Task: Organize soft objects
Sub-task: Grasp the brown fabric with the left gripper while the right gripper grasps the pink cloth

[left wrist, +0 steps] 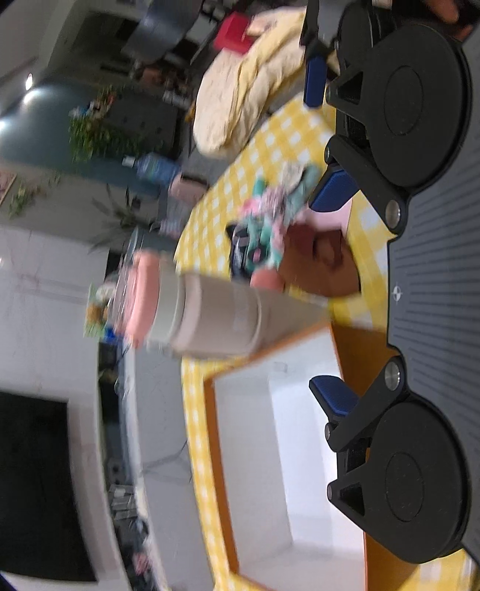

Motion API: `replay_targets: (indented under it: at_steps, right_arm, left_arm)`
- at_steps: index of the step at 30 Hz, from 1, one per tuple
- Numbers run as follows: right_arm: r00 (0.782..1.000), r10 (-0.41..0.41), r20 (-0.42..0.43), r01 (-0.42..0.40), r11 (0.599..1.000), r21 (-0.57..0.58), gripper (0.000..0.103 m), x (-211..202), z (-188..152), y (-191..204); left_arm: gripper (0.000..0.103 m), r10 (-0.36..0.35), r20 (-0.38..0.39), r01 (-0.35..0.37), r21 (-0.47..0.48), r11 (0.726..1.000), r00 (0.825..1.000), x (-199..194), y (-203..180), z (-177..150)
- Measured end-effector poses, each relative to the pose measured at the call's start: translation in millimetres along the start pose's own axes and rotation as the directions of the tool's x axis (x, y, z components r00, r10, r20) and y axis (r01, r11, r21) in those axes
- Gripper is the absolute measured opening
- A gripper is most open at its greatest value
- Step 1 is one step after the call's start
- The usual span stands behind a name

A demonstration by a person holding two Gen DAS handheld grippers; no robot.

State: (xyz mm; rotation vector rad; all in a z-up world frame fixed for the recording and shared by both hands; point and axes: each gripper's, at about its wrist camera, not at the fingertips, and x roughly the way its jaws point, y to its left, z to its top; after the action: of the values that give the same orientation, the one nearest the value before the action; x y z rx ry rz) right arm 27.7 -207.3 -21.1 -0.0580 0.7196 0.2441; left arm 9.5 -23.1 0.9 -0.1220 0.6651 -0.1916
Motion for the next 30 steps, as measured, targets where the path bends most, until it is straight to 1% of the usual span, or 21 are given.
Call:
replay_targets:
  at_steps: [2, 4, 5, 7, 9, 11, 13, 14, 15, 17, 19, 21, 23, 27, 28, 29, 30]
  right_arm:
    - [1.000, -0.014, -0.001, 0.014, 1.000, -0.004, 0.100, 2.9, 0.4, -7.6]
    - [1.000, -0.027, -0.001, 0.027, 1.000, -0.004, 0.100, 5.6, 1.0, -17.8]
    - [1.000, -0.031, 0.000, 0.031, 1.000, -0.002, 0.100, 6.9, 1.3, -24.2]
    - [0.999, -0.046, 0.003, 0.046, 0.999, 0.000, 0.100, 10.4, 1.4, -37.5]
    - [0.998, -0.063, -0.001, 0.063, 0.998, -0.010, 0.099, 15.9, 1.8, -49.0]
    - [0.997, -0.077, -0.007, 0.077, 0.997, -0.020, 0.093, 22.4, 2.2, -59.1]
    - [0.997, -0.081, -0.020, 0.080, 0.996, -0.040, 0.089, 30.5, 1.7, -68.3]
    - [0.996, -0.081, -0.025, 0.079, 0.996, -0.051, 0.085, 34.0, 1.0, -71.5]
    - [0.997, -0.076, -0.033, 0.074, 0.995, -0.068, 0.084, 39.3, 0.0, -75.0]
    - [0.996, -0.068, -0.051, 0.063, 0.993, -0.103, 0.075, 49.1, -2.7, -80.1]
    - [0.996, -0.059, -0.070, 0.049, 0.991, -0.128, 0.071, 58.6, -5.1, -85.0]
    - [0.994, -0.054, -0.094, 0.041, 0.990, -0.132, 0.070, 68.0, -7.8, -92.0]
    - [0.993, -0.048, -0.111, 0.034, 0.992, -0.119, 0.070, 74.6, -10.8, -99.2]
    - [0.991, -0.024, -0.130, 0.012, 0.996, -0.091, 0.069, 85.2, -15.7, -109.2]
    - [0.991, -0.012, -0.130, 0.001, 0.996, -0.089, 0.068, 86.7, -16.7, -109.2]
    - [0.992, 0.002, -0.128, -0.013, 0.996, -0.088, 0.065, 88.7, -17.9, -109.6]
    - [0.992, 0.019, -0.127, -0.031, 0.995, -0.090, 0.063, 91.4, -18.7, -109.2]
  left_arm:
    - [0.102, -0.052, -0.036, 0.052, -0.005, 0.999, 0.998, 7.8, -5.1, 5.5]
    - [0.100, -0.106, -0.080, 0.106, -0.010, 0.994, 0.991, 17.6, -12.6, 10.5]
    - [0.097, -0.135, -0.097, 0.136, -0.005, 0.991, 0.986, 23.4, -17.2, 13.2]
    - [0.089, -0.168, -0.116, 0.171, 0.022, 0.985, 0.979, 36.3, -27.2, 17.0]
    - [0.083, -0.182, -0.134, 0.190, 0.055, 0.980, 0.974, 50.4, -37.4, 19.2]
    - [0.076, -0.173, -0.148, 0.187, 0.082, 0.979, 0.974, 66.0, -48.0, 21.0]
    - [0.073, -0.166, -0.169, 0.184, 0.101, 0.978, 0.972, 83.6, -54.7, 21.2]
    - [0.073, -0.156, -0.180, 0.179, 0.115, 0.977, 0.971, 93.9, -58.9, 20.8]
    - [0.073, -0.141, -0.190, 0.166, 0.125, 0.978, 0.972, 102.2, -62.1, 19.5]
    - [0.073, -0.109, -0.209, 0.141, 0.145, 0.979, 0.972, 122.4, -67.4, 15.9]
    - [0.074, -0.066, -0.219, 0.105, 0.173, 0.979, 0.974, 141.8, -72.5, 10.1]
    - [0.074, -0.003, -0.220, 0.053, 0.218, 0.974, 0.975, 158.8, -76.4, 2.8]
    - [0.074, 0.059, -0.222, 0.003, 0.267, 0.964, 0.973, 175.9, -80.0, -5.2]
    - [0.074, 0.134, -0.225, -0.056, 0.322, 0.945, 0.965, 194.4, -83.0, -16.8]
    - [0.073, 0.153, -0.229, -0.073, 0.320, 0.944, 0.961, 198.2, -81.4, -18.0]
    - [0.062, 0.169, -0.245, -0.088, 0.311, 0.946, 0.955, 202.0, -78.3, -18.4]
    - [0.056, 0.168, -0.258, -0.088, 0.297, 0.951, 0.951, 204.6, -75.6, -18.2]
